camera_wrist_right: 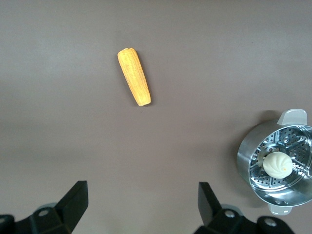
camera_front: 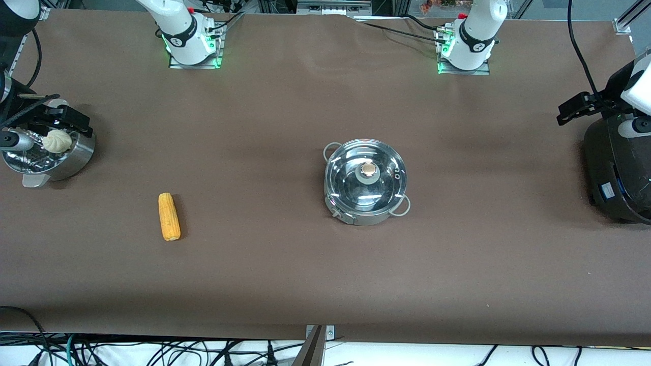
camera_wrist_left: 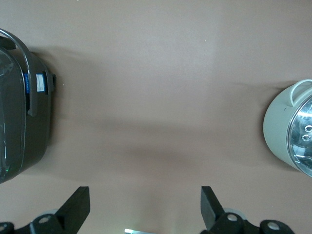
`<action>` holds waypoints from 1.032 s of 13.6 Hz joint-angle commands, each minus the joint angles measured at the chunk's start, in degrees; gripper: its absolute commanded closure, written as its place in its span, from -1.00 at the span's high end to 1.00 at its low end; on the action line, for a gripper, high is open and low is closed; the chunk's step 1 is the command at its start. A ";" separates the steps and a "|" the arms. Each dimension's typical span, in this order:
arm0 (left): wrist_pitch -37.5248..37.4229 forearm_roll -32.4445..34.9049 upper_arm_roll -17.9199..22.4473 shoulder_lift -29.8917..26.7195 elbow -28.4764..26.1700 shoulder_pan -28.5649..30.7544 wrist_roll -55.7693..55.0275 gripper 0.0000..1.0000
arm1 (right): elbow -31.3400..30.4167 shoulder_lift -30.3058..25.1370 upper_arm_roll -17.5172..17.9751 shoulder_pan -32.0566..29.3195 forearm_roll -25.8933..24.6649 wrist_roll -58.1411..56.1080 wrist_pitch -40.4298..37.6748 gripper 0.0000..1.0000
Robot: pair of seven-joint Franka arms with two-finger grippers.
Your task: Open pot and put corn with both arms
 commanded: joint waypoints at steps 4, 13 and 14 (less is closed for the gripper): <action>-1.43 0.23 -0.14 0.85 2.05 0.28 1.02 1.00 | 1.90 0.78 0.40 -0.54 -0.44 -0.05 -1.33 1.00; -1.43 0.23 -0.22 0.76 2.06 0.28 1.11 1.00 | 1.90 3.50 0.40 -0.54 -0.35 -0.49 2.88 1.00; -1.43 0.23 -0.22 0.76 2.06 0.28 1.02 1.00 | 1.90 4.03 0.40 -0.63 0.00 -0.49 3.07 1.00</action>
